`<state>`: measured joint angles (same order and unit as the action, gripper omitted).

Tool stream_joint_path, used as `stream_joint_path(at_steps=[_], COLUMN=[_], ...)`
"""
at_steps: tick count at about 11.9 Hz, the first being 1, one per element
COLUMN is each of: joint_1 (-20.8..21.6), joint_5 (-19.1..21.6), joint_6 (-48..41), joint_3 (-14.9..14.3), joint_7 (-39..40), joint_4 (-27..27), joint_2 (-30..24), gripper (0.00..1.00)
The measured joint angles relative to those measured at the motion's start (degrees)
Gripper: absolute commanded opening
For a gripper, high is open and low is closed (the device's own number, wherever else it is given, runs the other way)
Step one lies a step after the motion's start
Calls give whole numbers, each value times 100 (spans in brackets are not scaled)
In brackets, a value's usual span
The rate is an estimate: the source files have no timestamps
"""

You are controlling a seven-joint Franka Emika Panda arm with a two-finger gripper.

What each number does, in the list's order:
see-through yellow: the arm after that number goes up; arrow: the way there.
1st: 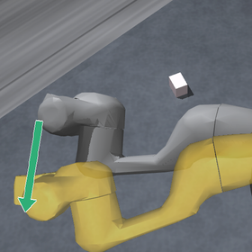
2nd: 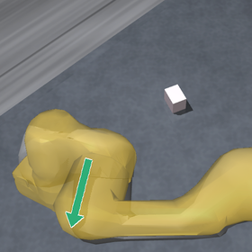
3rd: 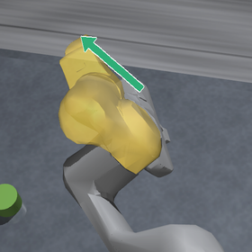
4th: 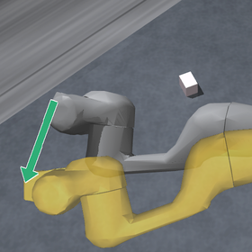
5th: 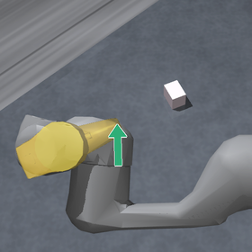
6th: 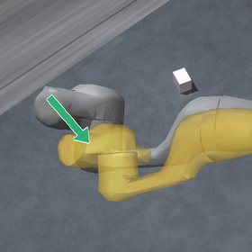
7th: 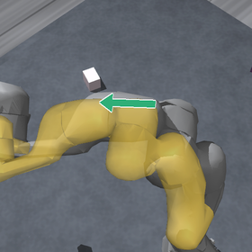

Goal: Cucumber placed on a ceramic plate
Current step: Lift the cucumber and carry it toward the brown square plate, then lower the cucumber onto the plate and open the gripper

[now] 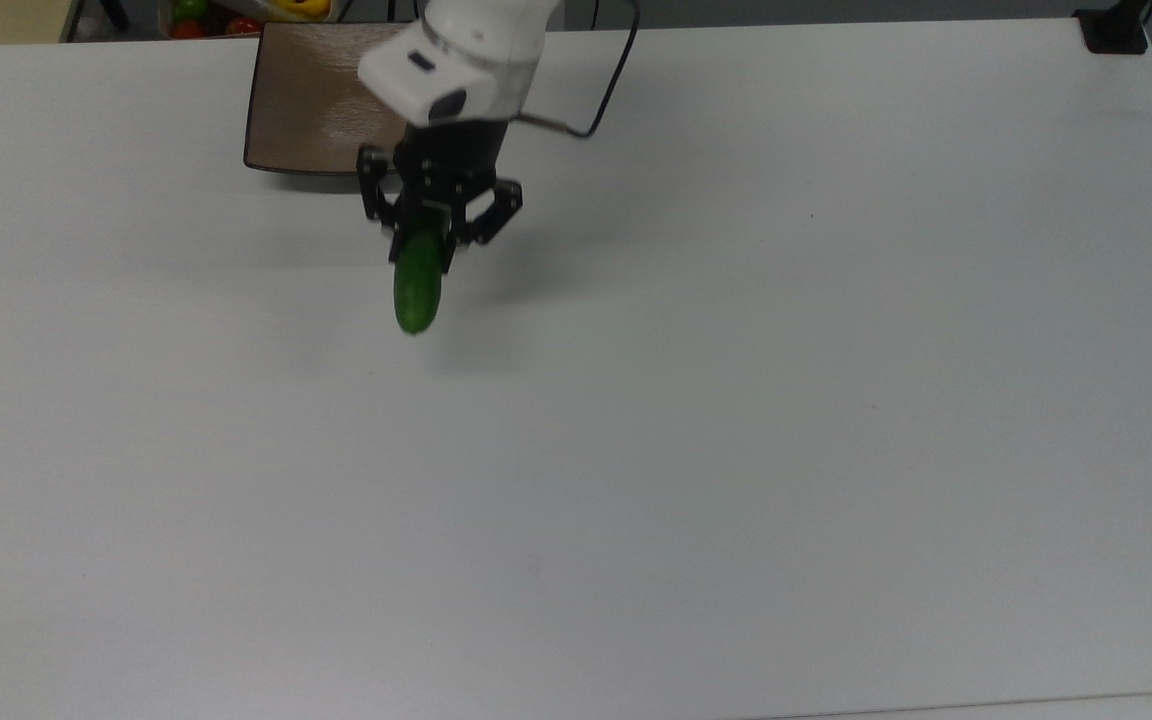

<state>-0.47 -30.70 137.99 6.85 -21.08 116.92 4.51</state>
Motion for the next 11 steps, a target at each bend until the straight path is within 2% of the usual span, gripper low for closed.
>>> stream_joint_path(at_steps=[2, 5, 7, 9, 10, 11], joint_1=[23, 78, 72, 53, 46, 44], joint_5=[338, 1053, 1200, 1215, 1216, 1217], joint_6=[-891, -2487, -3035, -3096, -3096, -3096], joint_3=[7, -57, -473, -1123, -1322, -1404], joint_7=[143, 677, 1181, 1945, 2207, 2330], joint_4=[428, 551, 603, 796, 855, 889], joint_2=[-740, -1238, -1258, -1155, -1062, -964], gripper=[14, 14, 14, 15, 30, 62])
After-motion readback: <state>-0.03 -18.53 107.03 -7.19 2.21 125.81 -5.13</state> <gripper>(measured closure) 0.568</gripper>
